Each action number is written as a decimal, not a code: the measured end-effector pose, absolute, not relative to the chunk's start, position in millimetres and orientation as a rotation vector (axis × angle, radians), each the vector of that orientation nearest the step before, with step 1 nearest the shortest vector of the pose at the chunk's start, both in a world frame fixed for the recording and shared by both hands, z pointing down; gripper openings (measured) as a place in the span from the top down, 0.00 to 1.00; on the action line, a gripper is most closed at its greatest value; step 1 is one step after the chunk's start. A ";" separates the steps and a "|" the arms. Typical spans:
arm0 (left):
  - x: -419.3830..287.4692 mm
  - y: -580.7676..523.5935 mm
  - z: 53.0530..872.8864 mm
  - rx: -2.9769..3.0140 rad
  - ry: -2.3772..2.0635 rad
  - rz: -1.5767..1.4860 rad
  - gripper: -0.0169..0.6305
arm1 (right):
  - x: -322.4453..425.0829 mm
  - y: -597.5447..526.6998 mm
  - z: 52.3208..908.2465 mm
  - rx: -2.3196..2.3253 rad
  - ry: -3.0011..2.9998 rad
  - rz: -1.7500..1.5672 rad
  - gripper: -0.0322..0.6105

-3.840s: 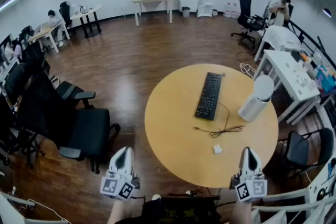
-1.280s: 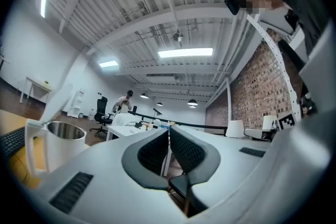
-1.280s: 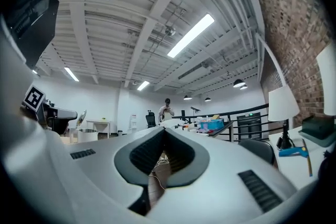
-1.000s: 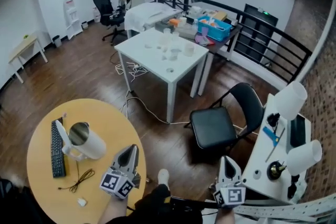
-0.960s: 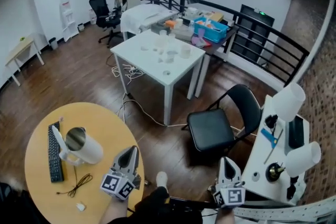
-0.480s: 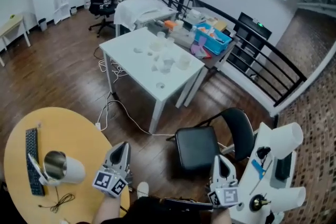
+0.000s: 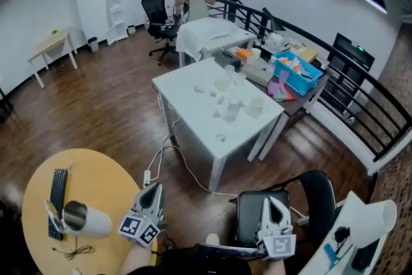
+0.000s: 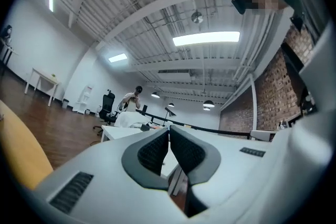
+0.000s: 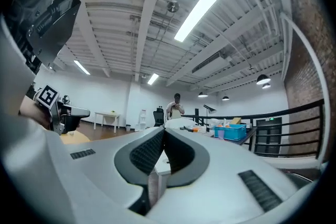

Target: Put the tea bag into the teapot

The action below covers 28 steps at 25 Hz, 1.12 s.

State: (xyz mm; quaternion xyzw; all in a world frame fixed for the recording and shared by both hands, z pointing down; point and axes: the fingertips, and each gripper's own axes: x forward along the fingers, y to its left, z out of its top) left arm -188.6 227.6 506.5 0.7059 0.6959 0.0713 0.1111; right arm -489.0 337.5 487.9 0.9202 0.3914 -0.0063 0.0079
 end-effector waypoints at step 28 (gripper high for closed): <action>-9.5 366.2 480.3 2.351 1.825 0.002 0.97 | -246.5 543.6 495.7 3.084 0.880 -0.098 0.93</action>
